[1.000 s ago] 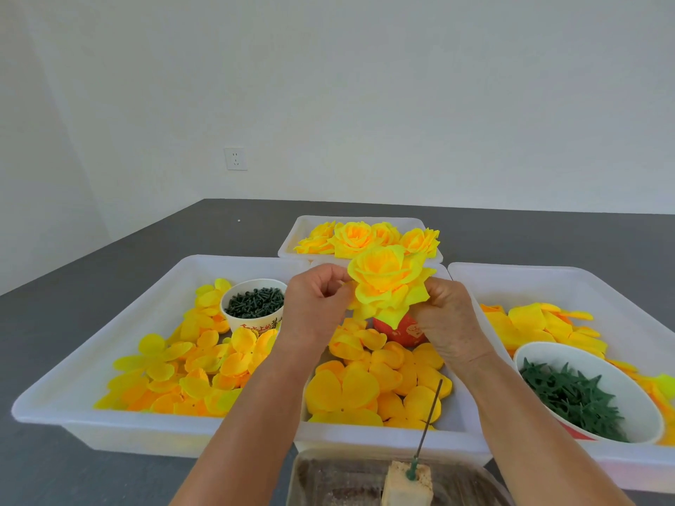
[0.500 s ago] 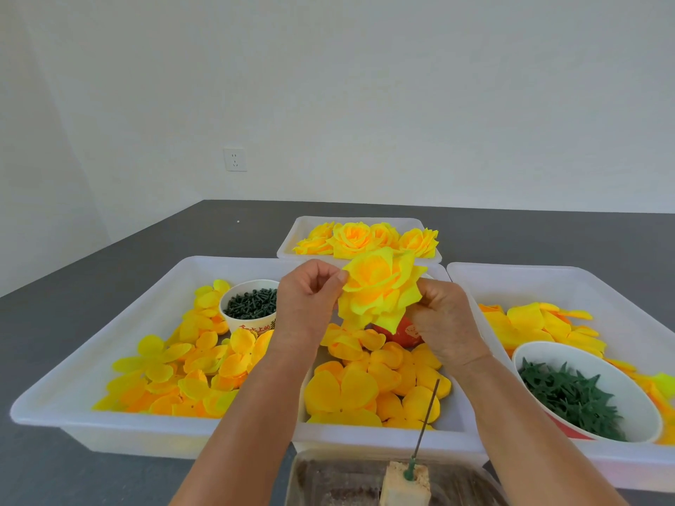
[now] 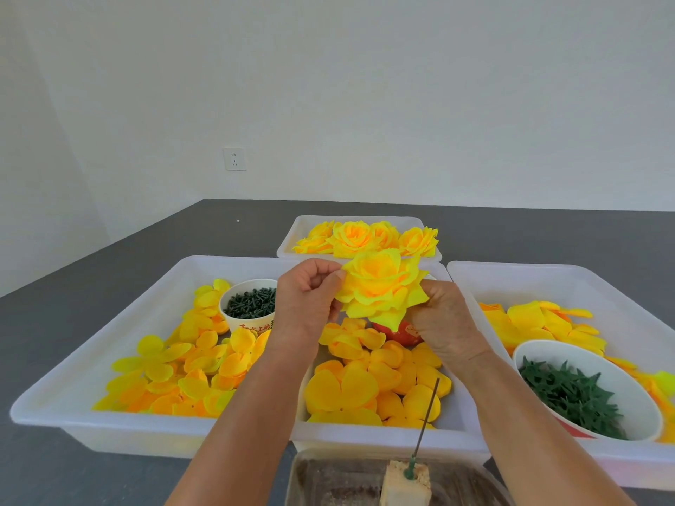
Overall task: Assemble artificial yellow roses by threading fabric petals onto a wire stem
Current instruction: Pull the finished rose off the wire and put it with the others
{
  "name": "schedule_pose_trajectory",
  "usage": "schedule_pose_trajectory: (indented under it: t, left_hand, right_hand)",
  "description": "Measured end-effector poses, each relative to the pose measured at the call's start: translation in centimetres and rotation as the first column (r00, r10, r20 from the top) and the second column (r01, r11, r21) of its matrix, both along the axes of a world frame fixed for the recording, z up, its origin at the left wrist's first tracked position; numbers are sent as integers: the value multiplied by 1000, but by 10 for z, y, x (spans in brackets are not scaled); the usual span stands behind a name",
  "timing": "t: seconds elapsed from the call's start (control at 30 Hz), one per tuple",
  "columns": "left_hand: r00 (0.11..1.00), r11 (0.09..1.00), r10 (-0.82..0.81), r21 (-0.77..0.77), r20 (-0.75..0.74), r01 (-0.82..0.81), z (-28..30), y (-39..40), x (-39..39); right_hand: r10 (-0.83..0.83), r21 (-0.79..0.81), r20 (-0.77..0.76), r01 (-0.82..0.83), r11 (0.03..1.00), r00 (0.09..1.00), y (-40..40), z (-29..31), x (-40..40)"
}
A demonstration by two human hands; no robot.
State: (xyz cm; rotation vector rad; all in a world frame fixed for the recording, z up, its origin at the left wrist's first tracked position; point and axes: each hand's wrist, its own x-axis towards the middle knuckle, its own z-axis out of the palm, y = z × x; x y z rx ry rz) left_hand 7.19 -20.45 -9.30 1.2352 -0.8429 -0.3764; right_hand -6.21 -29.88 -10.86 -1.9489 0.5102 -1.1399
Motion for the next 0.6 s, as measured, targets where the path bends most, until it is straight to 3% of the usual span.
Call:
schedule_pose_trajectory:
  t: [0.13, 0.27, 0.5, 0.6]
  left_hand:
    - [993, 998, -43, -50, -111, 38, 2, 1, -2]
    - [978, 993, -111, -68, -176, 100, 5, 3, -3]
    - [995, 993, -103, -49, 11, 104, 4, 5, -6]
    - [998, 999, -54, -2, 21, 54, 2, 2, -6]
  right_hand:
    - [17, 9, 4, -17, 1000, 1000, 1, 0, 0]
    - [-70, -2, 60, 70, 998, 996, -2, -1, 0]
    - [-216, -67, 91, 223, 973, 972, -8, -4, 0]
    - [-227, -105, 82, 235, 966, 970, -7, -2, 1]
